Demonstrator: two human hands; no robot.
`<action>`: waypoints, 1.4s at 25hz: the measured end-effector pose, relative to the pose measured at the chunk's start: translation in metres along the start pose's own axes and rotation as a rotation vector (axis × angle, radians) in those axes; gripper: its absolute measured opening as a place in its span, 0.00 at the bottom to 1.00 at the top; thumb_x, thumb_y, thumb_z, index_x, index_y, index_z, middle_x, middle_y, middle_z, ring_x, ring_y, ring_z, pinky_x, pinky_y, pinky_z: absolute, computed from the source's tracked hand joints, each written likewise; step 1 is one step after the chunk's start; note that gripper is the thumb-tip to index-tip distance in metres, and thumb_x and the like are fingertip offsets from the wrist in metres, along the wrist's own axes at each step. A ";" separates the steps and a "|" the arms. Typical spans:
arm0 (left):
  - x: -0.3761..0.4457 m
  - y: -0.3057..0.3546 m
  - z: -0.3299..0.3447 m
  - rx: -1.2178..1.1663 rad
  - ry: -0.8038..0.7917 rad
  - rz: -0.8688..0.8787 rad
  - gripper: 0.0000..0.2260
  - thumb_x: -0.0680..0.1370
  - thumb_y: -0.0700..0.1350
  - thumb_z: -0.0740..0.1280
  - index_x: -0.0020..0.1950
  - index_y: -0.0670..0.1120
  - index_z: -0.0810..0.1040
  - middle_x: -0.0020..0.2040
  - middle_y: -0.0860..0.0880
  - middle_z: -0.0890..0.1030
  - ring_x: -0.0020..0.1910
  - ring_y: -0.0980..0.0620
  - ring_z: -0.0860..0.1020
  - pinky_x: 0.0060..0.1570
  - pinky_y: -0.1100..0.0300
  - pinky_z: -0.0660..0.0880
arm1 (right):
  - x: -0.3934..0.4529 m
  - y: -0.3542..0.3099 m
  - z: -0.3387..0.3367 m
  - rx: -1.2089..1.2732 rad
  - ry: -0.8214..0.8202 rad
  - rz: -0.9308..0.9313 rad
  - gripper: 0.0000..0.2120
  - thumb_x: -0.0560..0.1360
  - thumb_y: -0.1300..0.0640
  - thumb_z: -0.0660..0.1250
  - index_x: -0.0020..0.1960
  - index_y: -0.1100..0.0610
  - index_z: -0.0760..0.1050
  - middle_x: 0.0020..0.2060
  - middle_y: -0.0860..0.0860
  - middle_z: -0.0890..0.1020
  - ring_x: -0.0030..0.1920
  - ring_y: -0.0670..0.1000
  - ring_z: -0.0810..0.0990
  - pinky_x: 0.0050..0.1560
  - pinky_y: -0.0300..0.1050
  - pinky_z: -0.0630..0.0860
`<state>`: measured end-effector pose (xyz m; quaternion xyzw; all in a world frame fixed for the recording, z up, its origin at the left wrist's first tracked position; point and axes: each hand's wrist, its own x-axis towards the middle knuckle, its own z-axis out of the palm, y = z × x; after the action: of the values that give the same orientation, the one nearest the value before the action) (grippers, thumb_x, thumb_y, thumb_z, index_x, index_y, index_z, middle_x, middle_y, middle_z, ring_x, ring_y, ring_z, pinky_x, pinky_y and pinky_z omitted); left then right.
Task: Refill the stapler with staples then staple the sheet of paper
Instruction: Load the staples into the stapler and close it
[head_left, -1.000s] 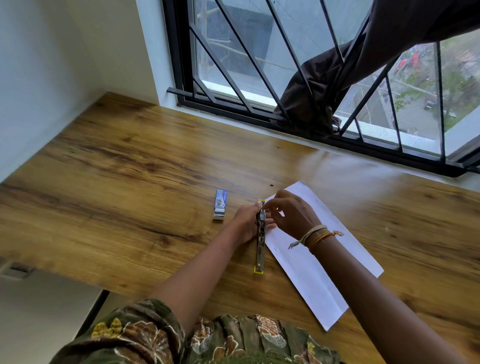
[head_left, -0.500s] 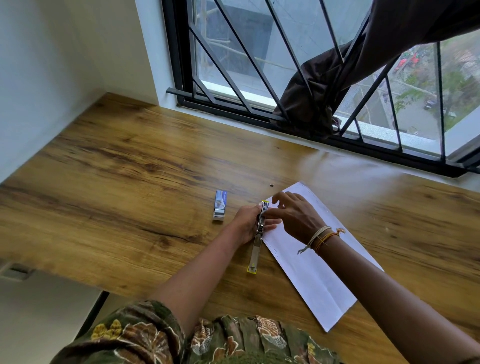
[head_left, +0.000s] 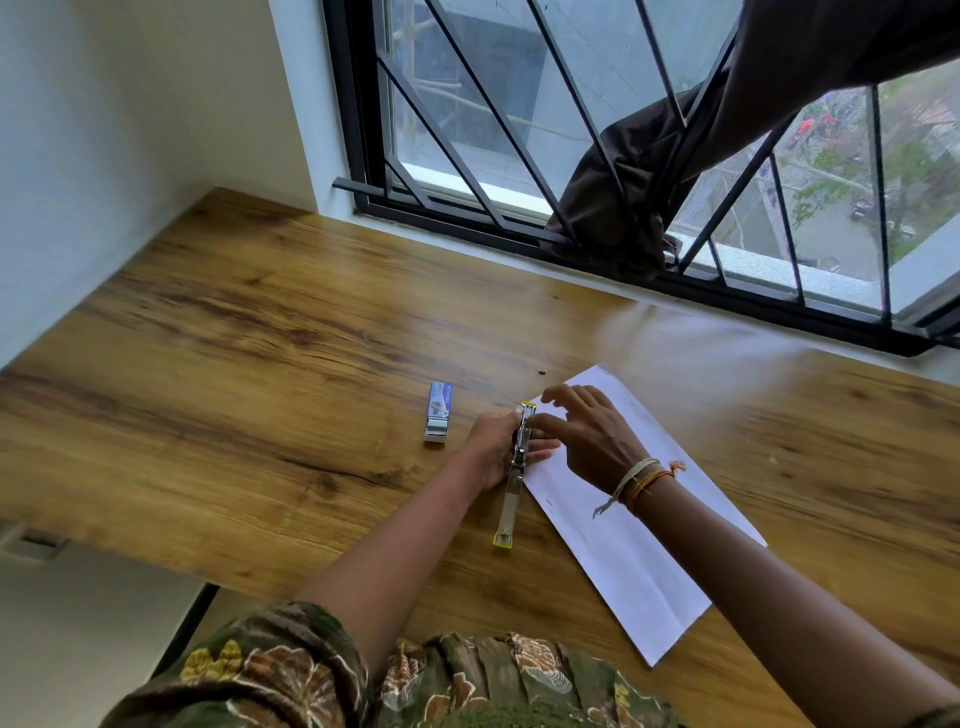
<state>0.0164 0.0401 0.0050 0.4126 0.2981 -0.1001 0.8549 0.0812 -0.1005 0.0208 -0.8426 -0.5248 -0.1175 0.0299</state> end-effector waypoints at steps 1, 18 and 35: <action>0.000 0.000 0.000 0.001 0.000 0.000 0.15 0.84 0.43 0.55 0.46 0.37 0.76 0.39 0.37 0.82 0.32 0.46 0.84 0.35 0.58 0.82 | -0.001 0.000 0.000 -0.008 -0.013 0.013 0.27 0.64 0.73 0.59 0.58 0.51 0.76 0.54 0.58 0.77 0.49 0.57 0.78 0.51 0.52 0.76; 0.002 -0.001 0.001 0.019 0.036 -0.034 0.14 0.83 0.42 0.56 0.46 0.36 0.76 0.37 0.40 0.84 0.35 0.45 0.83 0.42 0.55 0.81 | -0.003 -0.032 0.008 0.622 0.193 0.609 0.26 0.68 0.58 0.75 0.62 0.60 0.70 0.50 0.57 0.77 0.50 0.53 0.77 0.51 0.47 0.76; 0.006 -0.005 0.000 0.001 0.039 0.003 0.09 0.80 0.35 0.58 0.48 0.34 0.77 0.36 0.40 0.83 0.31 0.49 0.83 0.32 0.58 0.82 | -0.018 -0.062 0.004 0.562 0.371 0.496 0.09 0.73 0.55 0.67 0.49 0.59 0.78 0.45 0.55 0.78 0.46 0.53 0.76 0.46 0.48 0.76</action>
<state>0.0188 0.0377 -0.0018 0.4152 0.3141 -0.0908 0.8489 0.0188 -0.0881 0.0084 -0.8670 -0.3032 -0.1089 0.3802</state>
